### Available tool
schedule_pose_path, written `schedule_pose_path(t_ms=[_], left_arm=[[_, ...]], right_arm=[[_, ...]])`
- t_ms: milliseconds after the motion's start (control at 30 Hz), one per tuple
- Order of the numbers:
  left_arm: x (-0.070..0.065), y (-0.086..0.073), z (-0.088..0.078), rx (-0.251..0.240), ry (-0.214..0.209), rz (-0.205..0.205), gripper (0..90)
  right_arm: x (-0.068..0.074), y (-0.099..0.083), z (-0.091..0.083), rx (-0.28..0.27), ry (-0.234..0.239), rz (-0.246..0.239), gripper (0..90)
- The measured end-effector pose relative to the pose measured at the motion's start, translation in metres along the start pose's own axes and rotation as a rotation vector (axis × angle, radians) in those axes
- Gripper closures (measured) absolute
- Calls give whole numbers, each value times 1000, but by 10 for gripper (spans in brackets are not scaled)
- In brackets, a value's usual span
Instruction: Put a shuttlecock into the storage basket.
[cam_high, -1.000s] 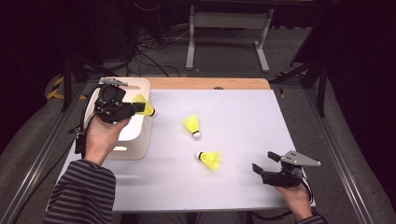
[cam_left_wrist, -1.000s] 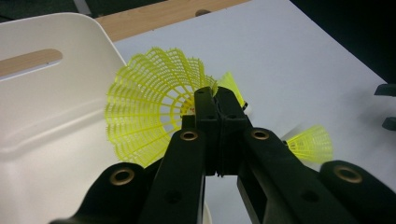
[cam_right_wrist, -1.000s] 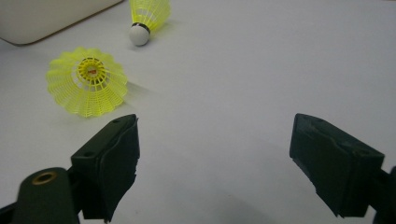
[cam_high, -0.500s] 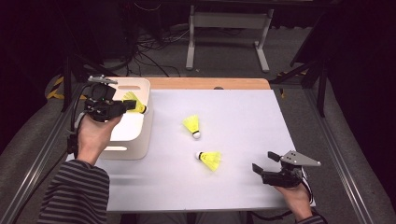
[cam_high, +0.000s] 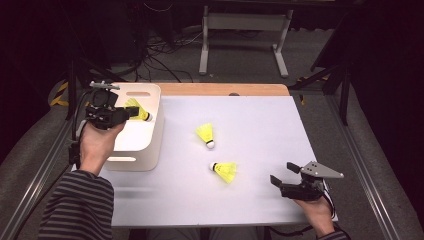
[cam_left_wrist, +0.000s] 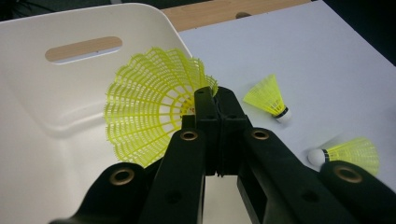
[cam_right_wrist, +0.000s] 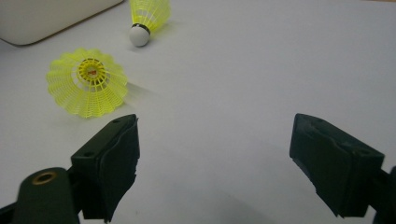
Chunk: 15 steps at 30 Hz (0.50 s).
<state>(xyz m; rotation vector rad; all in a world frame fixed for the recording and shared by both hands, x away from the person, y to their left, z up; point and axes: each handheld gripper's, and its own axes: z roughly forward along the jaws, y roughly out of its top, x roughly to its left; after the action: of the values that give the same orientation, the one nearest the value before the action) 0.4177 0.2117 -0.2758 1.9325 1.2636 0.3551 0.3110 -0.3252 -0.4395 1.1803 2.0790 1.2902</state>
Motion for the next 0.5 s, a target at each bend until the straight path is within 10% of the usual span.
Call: schedule_pose_path(t_ms=[500], left_arm=[[5,2,18,43,38,-11,897]], right_arm=[[0,0,0,-1,1,-2,165]])
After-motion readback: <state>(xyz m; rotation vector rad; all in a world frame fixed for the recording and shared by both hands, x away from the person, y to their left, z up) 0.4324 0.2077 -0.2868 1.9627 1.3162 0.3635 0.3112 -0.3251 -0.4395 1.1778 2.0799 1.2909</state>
